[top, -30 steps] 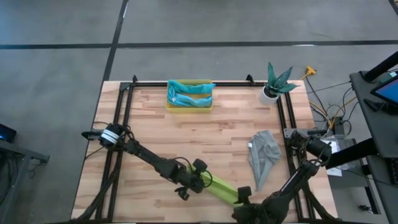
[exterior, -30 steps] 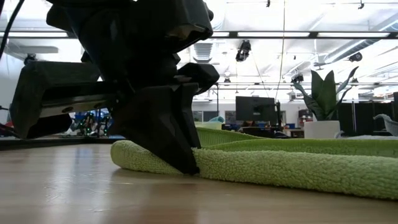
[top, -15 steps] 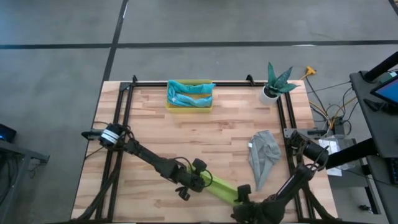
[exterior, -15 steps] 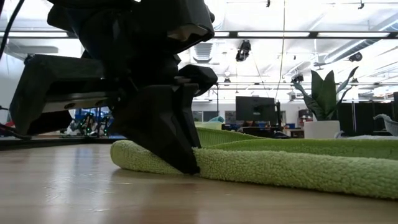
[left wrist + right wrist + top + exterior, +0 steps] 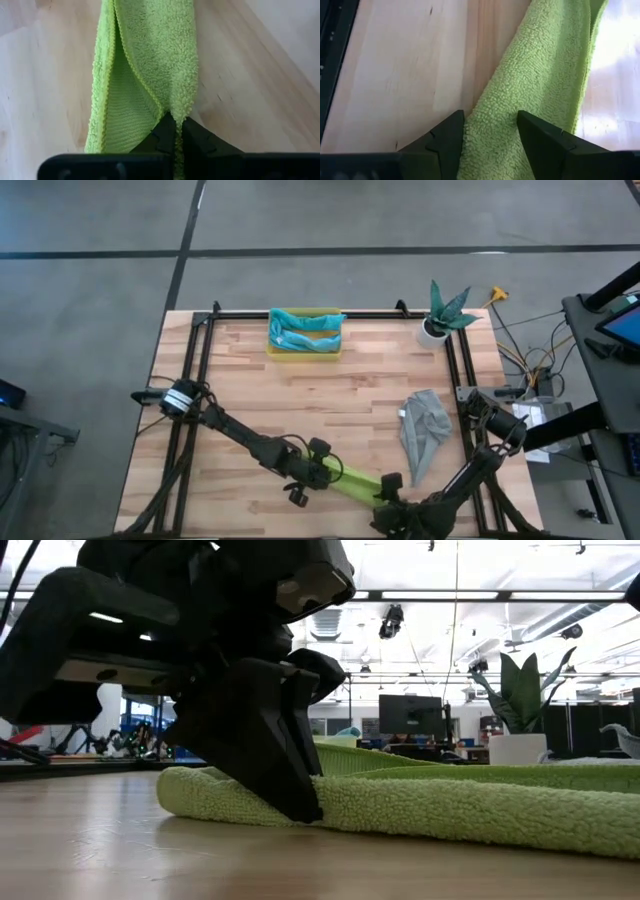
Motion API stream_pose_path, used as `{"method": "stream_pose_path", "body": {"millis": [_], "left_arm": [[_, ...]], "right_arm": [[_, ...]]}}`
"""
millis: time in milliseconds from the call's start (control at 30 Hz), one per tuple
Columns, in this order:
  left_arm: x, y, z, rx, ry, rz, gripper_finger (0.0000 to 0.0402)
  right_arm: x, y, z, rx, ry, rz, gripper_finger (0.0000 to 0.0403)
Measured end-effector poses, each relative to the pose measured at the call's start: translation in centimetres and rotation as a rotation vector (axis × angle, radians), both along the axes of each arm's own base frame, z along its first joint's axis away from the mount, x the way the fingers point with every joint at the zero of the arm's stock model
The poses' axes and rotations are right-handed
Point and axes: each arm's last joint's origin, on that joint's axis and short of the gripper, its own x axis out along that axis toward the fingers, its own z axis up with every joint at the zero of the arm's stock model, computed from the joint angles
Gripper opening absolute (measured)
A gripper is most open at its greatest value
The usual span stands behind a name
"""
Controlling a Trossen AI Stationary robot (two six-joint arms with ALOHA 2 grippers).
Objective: Roll microfiber towels into tight, uniform cylinder then place into a basket
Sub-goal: Roll the green towel
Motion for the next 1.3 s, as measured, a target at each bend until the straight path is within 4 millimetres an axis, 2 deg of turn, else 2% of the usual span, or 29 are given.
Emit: {"method": "stream_pose_path", "body": {"millis": [133, 367, 467, 567, 667, 833, 933, 1133, 1300], "left_arm": [[0.0, 0.0, 0.0, -0.007, 0.008, -0.003, 0.0001], [-0.1, -0.2, 0.4, -0.091, 0.045, -0.028, 0.0001], [-0.3, -0.3, 0.8, -0.142, 0.067, -0.047, 0.0001], [-0.6, -0.4, 1.2, -0.174, 0.077, -0.071, 0.0001], [-0.8, -0.3, 1.7, -0.179, 0.082, -0.078, 0.0001], [-1.2, -0.1, 2.2, -0.171, 0.092, -0.076, 0.0001], [-1.1, -0.1, 2.2, -0.170, 0.085, -0.074, 0.0001], [-0.9, 0.4, 1.8, -0.178, 0.095, -0.066, 0.0001], [-0.7, 0.8, 1.8, -0.212, 0.105, -0.052, 0.0001]], "right_arm": [[0.0, 0.0, 0.1, 0.016, 0.001, -0.004, 0.0146], [0.3, -0.2, 0.4, 0.105, 0.021, -0.087, 0.0022], [0.3, -0.4, 0.9, 0.129, 0.019, -0.113, 0.0015], [0.3, -0.5, 2.4, 0.149, -0.019, -0.112, 0.0014], [0.1, -0.5, 3.9, 0.163, -0.077, -0.109, 0.0013], [-0.1, -0.6, 5.0, 0.174, -0.098, -0.095, 0.0013], [-0.3, -0.8, 4.5, 0.161, -0.087, -0.098, 0.0013], [-1.0, -2.2, 1.6, 0.135, -0.017, -0.165, 0.0013], [-1.3, -2.5, 0.7, 0.138, -0.004, -0.183, 0.0013]]}}
